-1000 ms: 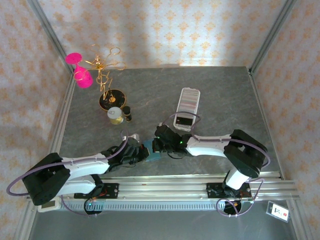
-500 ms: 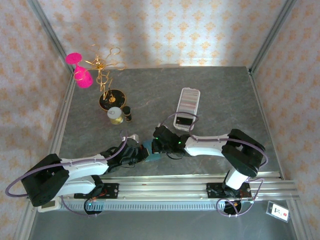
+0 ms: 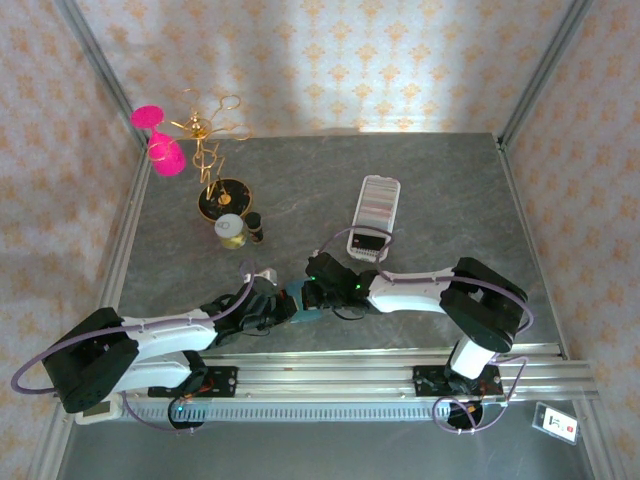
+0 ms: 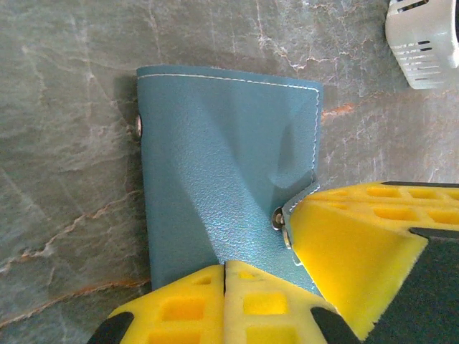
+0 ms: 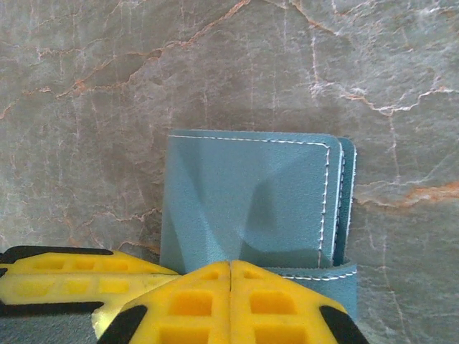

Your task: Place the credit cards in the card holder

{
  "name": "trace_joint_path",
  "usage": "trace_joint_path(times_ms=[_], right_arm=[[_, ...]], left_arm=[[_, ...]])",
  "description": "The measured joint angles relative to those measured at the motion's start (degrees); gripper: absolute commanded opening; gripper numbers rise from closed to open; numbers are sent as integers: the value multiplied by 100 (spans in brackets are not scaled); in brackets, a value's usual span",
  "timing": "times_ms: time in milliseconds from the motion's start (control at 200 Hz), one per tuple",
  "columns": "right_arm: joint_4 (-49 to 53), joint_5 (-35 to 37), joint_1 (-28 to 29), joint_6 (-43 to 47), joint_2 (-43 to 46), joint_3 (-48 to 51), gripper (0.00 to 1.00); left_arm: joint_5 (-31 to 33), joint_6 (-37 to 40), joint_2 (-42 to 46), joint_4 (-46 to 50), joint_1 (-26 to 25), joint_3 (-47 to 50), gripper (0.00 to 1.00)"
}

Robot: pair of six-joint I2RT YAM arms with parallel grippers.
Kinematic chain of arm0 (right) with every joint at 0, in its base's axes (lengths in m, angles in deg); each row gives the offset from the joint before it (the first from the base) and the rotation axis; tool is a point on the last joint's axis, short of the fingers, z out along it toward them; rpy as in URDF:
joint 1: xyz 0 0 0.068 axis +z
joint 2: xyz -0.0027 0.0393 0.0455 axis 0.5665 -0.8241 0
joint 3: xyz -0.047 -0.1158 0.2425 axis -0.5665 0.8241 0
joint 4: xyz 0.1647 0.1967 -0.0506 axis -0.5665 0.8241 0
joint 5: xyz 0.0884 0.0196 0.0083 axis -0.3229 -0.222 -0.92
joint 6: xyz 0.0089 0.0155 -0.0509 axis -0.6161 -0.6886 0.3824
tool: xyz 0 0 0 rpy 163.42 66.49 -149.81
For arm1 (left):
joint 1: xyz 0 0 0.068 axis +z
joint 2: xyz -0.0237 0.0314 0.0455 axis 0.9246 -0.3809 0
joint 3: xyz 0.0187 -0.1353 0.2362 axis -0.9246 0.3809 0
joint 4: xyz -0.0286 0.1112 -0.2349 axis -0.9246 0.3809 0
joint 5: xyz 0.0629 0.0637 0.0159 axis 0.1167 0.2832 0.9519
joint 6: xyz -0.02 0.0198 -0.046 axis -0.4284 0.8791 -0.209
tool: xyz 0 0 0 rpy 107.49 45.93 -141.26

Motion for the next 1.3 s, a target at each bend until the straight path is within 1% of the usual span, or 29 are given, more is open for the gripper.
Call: trace_joint_path(times_ms=[556, 1161, 1301], right_arm=[[-160, 238, 28, -160, 131, 74, 0], [-420, 214, 57, -238, -131, 72, 0], [-468, 348, 118, -278, -190, 72, 0]], left_arm=[[0, -9, 17, -61, 0, 46, 0], [4, -11, 79, -68, 0, 94, 0], [31, -13, 140, -66, 0, 133, 0]])
